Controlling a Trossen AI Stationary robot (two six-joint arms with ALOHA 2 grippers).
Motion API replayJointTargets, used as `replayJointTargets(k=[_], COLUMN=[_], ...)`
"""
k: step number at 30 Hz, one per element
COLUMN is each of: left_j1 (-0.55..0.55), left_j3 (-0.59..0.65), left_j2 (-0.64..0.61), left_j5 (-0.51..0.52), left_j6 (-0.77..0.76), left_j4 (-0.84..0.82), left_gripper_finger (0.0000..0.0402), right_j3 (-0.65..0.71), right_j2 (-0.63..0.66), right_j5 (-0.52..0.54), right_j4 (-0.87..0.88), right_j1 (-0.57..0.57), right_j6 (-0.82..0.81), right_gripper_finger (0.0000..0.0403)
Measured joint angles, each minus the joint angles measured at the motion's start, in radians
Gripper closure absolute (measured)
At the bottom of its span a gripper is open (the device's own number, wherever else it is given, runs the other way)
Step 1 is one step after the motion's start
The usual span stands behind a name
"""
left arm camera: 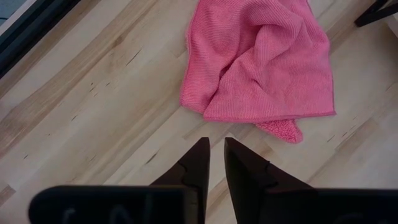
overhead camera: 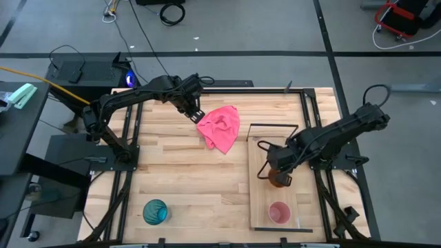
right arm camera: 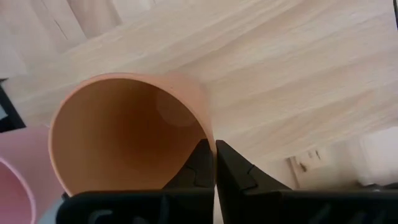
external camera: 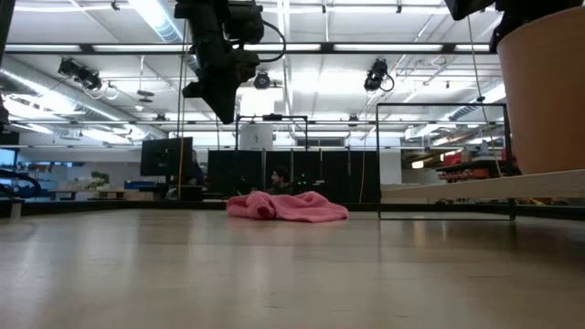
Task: Stack small to large cups/mugs on shelf
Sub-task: Put the orange cup on the shelf
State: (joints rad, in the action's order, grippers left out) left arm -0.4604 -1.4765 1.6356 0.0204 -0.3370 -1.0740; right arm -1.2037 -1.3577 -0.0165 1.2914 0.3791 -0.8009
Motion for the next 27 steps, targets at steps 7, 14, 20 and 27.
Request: replayJointTargets(k=[7,14,20,27], left_j1=[0.000,0.000,0.000,0.000], left_j3=[0.000,0.000,0.000,0.000], left_j2=[0.000,0.000,0.000,0.000], left_j5=[0.000,0.000,0.000,0.000], left_j6=[0.000,0.000,-0.001,-0.001], left_j4=[0.000,-0.001,-0.001,-0.002], left_gripper_finger=[0.0345,0.0341,0.0346,0.0336], right_j3=[-0.001,-0.001,-0.001,-0.001], right_j2=[-0.017,-0.012,-0.012,-0.011], right_j5=[-0.001,0.001,0.001,0.001], right_j4=[-0.001,0.000,0.000,0.000], right_j1=[0.006,0.006,0.006,0.006], right_j6=[0.000,-0.001,-0.001,-0.008], right_gripper_finger=[0.0400,0.0379,0.0352,0.0334])
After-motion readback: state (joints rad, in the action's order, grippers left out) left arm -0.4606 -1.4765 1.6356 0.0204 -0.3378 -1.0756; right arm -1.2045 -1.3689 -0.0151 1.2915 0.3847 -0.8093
